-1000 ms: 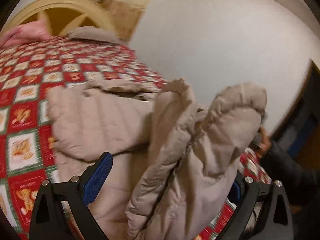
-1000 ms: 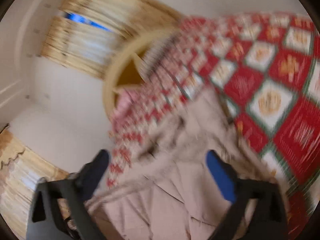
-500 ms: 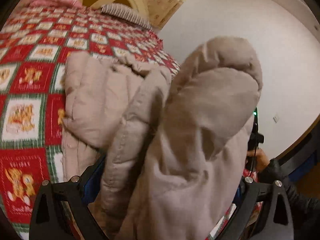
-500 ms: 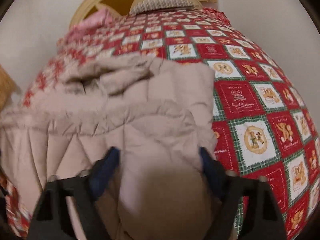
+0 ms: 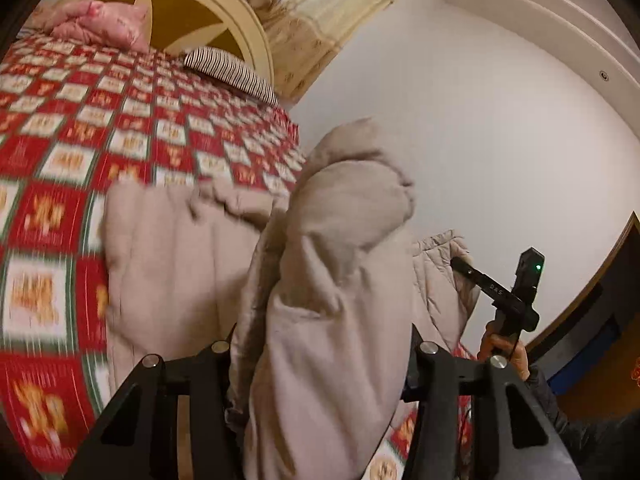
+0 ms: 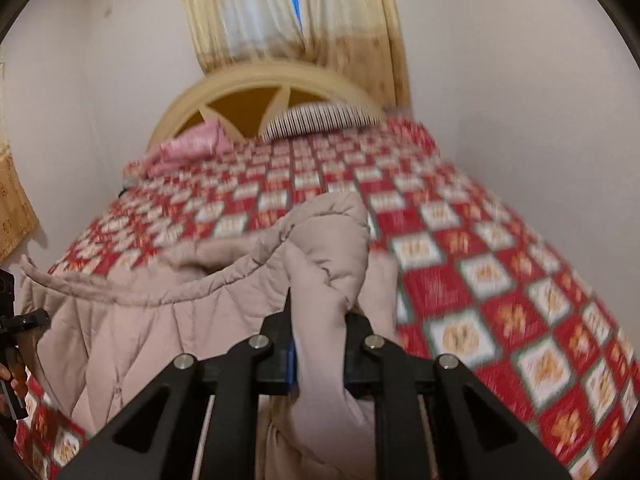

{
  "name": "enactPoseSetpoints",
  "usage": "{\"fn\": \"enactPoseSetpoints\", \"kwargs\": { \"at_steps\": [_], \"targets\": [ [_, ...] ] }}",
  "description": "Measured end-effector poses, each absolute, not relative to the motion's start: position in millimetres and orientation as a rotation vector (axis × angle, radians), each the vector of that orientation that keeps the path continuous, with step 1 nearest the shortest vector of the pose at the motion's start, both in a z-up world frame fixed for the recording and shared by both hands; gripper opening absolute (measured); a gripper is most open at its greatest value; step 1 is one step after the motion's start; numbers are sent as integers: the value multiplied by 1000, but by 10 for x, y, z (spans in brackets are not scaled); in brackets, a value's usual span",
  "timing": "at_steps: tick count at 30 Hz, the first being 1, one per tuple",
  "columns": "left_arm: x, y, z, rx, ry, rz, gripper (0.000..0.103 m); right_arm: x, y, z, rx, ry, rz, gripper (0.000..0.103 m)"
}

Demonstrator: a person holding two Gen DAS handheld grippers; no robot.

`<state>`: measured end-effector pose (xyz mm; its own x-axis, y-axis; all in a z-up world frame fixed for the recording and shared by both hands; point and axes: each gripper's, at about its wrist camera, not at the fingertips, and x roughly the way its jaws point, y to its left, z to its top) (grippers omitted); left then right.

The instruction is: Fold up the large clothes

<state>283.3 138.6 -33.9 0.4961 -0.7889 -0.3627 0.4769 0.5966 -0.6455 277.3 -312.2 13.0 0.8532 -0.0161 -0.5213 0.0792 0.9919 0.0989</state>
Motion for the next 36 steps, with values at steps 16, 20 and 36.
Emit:
{"fn": "enactPoseSetpoints", "kwargs": {
  "at_steps": [16, 20, 36],
  "targets": [
    [4779, 1190, -1047, -458, 757, -357, 51, 4687, -3377, -677, 15, 658, -283, 18],
    [4777, 1377, -1565, -625, 789, -377, 53, 4657, -3442, -1229, 25, 697, -296, 33],
    [4808, 1219, -1607, -505, 789, -255, 53, 4804, -3685, -1373, 153, 802, -268, 51]
  ]
}}
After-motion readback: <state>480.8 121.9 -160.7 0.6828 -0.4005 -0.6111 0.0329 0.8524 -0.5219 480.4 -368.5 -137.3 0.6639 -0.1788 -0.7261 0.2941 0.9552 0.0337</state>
